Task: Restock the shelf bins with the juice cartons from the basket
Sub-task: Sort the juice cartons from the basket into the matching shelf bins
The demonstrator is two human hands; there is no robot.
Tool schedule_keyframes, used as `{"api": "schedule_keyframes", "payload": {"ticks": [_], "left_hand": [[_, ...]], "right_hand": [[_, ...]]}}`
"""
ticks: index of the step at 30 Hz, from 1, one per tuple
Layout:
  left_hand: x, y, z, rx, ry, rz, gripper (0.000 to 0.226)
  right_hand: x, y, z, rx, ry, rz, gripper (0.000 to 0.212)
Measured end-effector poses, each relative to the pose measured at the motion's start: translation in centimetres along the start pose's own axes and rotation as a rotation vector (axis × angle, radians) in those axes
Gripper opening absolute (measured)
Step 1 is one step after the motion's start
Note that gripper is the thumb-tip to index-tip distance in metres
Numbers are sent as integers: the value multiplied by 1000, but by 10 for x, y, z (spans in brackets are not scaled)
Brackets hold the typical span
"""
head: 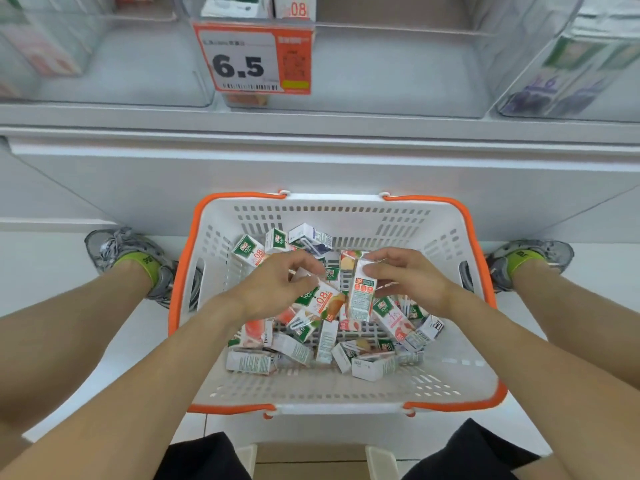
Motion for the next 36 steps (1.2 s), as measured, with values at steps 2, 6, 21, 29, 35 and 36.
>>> {"api": "schedule_keyframes", "payload": {"ticks": [2,6,21,29,35,36], "left_hand": [[-7,1,6,-31,22,0,15],[-24,7,11,-123,90,-18,21],[-48,18,6,-128,96,-68,32],[-75,25,38,-243,196,-99,45],[-138,33,95,-231,130,-293,56],[-148,33,102,-212,128,-316,60]], "right_hand": [[8,5,1,55,-114,16,29],[24,10,-4,82,-286,47,47],[51,40,-39,135,-262,-26,40],[92,59,-27,-33,-288,118,34],[154,80,-22,87,-326,295,48],[161,81,-24,113,-326,299,48]]}}
Point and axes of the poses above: each hand's wrist, its own y-axis away from the middle knuckle, its own z-axis out of the back of the hand, x = y × z, the point moved 1 cm from there along -y, towards the middle knuckle, and after that the axes turned 3 degrees about -y, right-handed, at the moved point
